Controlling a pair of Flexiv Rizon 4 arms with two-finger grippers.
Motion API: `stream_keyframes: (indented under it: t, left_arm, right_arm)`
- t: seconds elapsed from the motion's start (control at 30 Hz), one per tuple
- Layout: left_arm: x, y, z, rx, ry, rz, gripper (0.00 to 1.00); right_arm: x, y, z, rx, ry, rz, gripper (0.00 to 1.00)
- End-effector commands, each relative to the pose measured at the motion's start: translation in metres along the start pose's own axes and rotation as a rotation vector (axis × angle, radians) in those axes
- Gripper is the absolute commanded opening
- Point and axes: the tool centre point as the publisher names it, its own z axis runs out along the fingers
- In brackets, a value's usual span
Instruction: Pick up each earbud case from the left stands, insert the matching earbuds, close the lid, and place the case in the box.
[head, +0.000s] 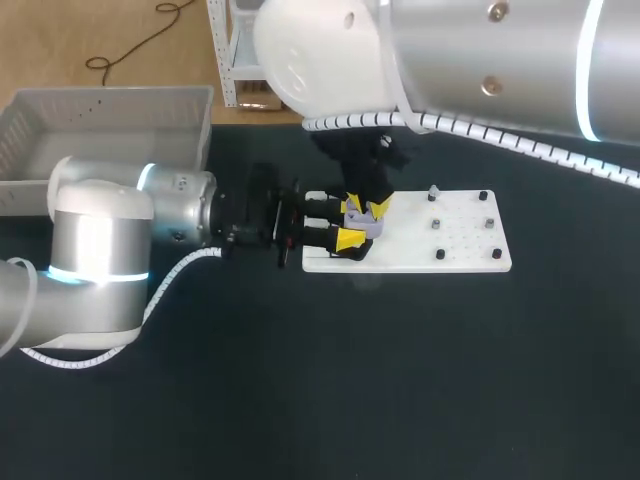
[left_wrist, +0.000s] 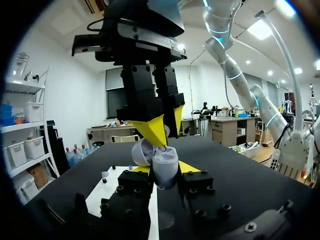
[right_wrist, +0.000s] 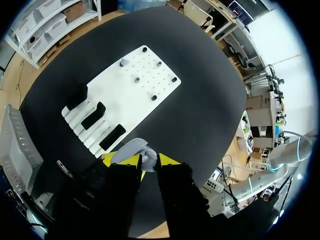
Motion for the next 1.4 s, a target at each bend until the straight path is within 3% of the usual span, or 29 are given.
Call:
stream_keyframes:
  t: [0.03, 0.07, 0.17, 0.2, 0.27, 0.37, 0.47, 0.57, 0.63, 0.8, 0.9, 0.93, 1.03, 1.2, 1.4]
  left_arm:
    - [0.0, 0.0, 0.0, 0.0, 0.002, 0.0, 0.0]
    - [0.0, 0.0, 0.0, 0.0, 0.002, 0.0, 0.0]
    - [0.0, 0.0, 0.0, 0.0, 0.002, 0.0, 0.0]
    - [0.0, 0.0, 0.0, 0.0, 0.002, 0.0, 0.0]
    - [0.0, 0.0, 0.0, 0.0, 0.002, 0.0, 0.0]
    - [0.0, 0.0, 0.0, 0.0, 0.002, 0.0, 0.0]
    - [0.0, 0.0, 0.0, 0.0, 0.002, 0.0, 0.0]
    - [0.0, 0.0, 0.0, 0.0, 0.002, 0.0, 0.0]
    - [0.0, 0.0, 0.0, 0.0, 0.002, 0.0, 0.0]
    - [0.0, 0.0, 0.0, 0.0, 0.002, 0.0, 0.0]
    - [0.0, 0.0, 0.0, 0.0, 0.002, 0.0, 0.0]
    - [0.0, 0.0, 0.0, 0.0, 0.002, 0.0, 0.0]
    - [0.0, 0.0, 0.0, 0.0, 0.002, 0.0, 0.0]
    - [0.0, 0.0, 0.0, 0.0, 0.002, 0.0, 0.0]
    - [0.0, 0.0, 0.0, 0.0, 0.002, 0.0, 0.0]
  right_arm:
    - [-0.002, 0.002, 0.003, 0.004, 0.005, 0.003, 0.17]
    - [-0.002, 0.003, 0.003, 0.005, 0.008, 0.004, 0.43]
    - [-0.001, 0.003, 0.004, 0.003, 0.011, 0.003, 0.5]
    - [-0.002, 0.003, 0.004, -0.003, 0.01, 0.002, 0.55]
    - [-0.001, 0.002, 0.001, -0.016, 0.008, 0.002, 0.76]
    - [0.001, 0.0, -0.003, -0.032, 0.007, 0.001, 0.89]
    - [0.007, -0.009, -0.013, -0.072, -0.003, -0.002, 0.86]
    - [0.01, -0.021, -0.027, -0.152, -0.009, -0.01, 0.69]
    - [0.01, -0.03, -0.036, -0.226, -0.02, -0.046, 0.64]
    - [0.006, -0.047, -0.054, -0.414, -0.12, -0.221, 0.75]
    - [-0.008, -0.055, -0.06, -0.496, -0.138, -0.257, 0.58]
    - [-0.015, -0.057, -0.061, -0.527, -0.137, -0.265, 0.57]
    - [-0.035, -0.06, -0.063, -0.593, -0.163, -0.265, 0.85]
    - [-0.067, -0.061, -0.058, -0.659, -0.193, -0.282, 0.8]
    - [-0.099, -0.052, -0.05, -0.667, -0.185, -0.358, 0.74]
